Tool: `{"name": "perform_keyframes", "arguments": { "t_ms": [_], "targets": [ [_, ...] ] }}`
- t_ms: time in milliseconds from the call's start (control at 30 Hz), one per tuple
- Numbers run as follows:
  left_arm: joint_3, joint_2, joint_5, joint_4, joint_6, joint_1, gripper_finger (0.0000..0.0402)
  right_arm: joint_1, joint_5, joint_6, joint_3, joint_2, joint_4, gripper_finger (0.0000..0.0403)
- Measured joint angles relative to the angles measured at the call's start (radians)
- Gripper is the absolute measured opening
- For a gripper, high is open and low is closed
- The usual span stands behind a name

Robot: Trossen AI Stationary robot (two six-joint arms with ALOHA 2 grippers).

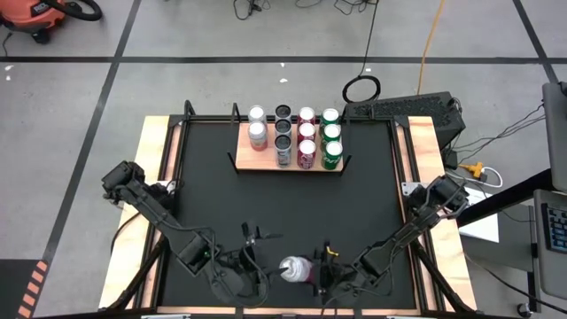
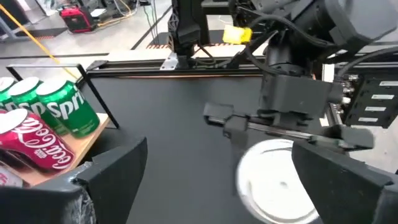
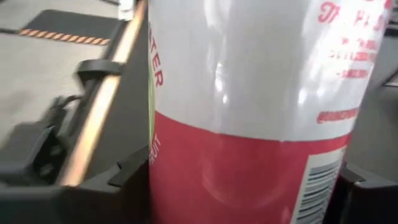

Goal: Place canned beverage on shelf
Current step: Put the pink soda can on the shelf

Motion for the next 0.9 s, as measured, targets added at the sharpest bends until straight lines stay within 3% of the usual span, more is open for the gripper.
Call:
{"name": "perform_keyframes", "arguments": {
  "t_ms": [333,700,900],
  "targets": [
    [0.000,0.036,0.133,0.007,-0.001,0.000,0.0397,0.031,-0.158,0.000,0.000,-0.035,0.003,0.0276],
    [-0.001,0.071,0.272,-0.031,-0.015,-0.058,0.0397,0.059,-0.156,0.082,0.000,-0.034,-0.046,0.0276],
    [-0.001,0.079,0.279,-0.030,-0.054,-0.108,0.0397,0.079,-0.124,0.084,0.000,-0.030,-0.037,0.0276]
  ]
}}
